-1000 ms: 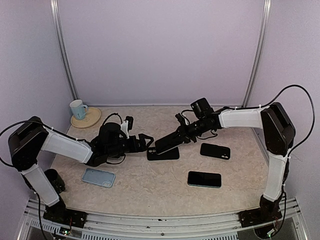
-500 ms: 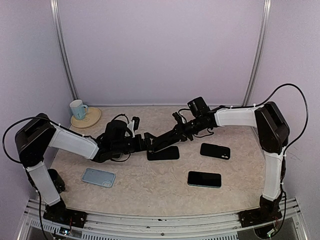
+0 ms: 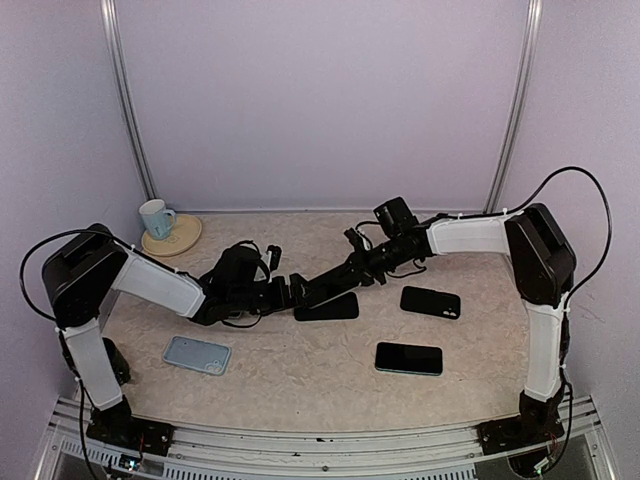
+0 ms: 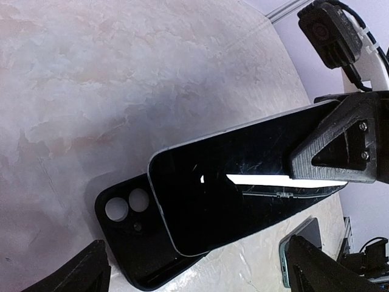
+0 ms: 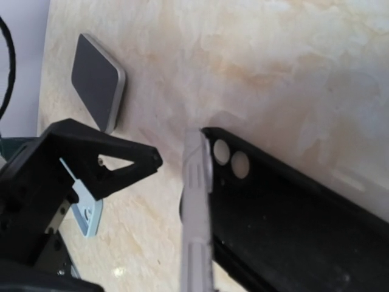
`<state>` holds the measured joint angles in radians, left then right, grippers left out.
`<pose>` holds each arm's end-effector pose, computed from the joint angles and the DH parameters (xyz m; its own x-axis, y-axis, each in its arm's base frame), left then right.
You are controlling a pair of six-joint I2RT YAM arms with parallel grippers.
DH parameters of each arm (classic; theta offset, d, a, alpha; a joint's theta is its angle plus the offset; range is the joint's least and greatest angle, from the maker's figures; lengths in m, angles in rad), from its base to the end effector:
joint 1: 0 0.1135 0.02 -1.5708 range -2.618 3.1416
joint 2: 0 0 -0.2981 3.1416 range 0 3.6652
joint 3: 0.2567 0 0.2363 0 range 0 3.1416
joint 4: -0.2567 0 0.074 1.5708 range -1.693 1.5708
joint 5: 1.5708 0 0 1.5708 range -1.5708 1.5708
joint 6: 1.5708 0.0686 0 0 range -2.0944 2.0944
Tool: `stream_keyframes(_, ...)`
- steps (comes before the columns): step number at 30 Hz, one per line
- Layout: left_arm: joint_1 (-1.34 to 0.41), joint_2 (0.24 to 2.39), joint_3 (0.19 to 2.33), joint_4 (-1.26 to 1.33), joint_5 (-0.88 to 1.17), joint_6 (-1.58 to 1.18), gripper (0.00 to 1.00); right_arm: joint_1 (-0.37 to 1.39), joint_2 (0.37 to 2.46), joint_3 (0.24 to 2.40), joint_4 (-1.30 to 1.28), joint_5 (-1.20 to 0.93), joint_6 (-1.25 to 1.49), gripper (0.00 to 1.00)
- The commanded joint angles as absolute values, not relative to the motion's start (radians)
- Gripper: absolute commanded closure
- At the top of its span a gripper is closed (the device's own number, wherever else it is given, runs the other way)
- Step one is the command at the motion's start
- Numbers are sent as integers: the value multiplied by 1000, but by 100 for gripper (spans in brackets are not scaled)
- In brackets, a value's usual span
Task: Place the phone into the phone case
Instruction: Install the phone into the phone case.
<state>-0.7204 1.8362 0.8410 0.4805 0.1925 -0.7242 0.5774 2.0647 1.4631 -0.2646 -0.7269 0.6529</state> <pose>0.2889 -0.2711 0.1725 -0.7890 -0.1727 -0.5896 0.3336 0.6854 -0.6472 0.3646 0.2919 0.2006 -0.9740 -0.0927 -0.2069 -0.2227 0.5633 0.7957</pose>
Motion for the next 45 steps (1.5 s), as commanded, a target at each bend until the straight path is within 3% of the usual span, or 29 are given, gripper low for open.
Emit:
stream_keyframes(1,-716,1858,861,480,197,-738,1,571,2065,1445,-224,-764,667,100)
stream_keyframes(45,-768,1961,896,521,154,-788,1,532,2174,1374,-98,-883,871,100)
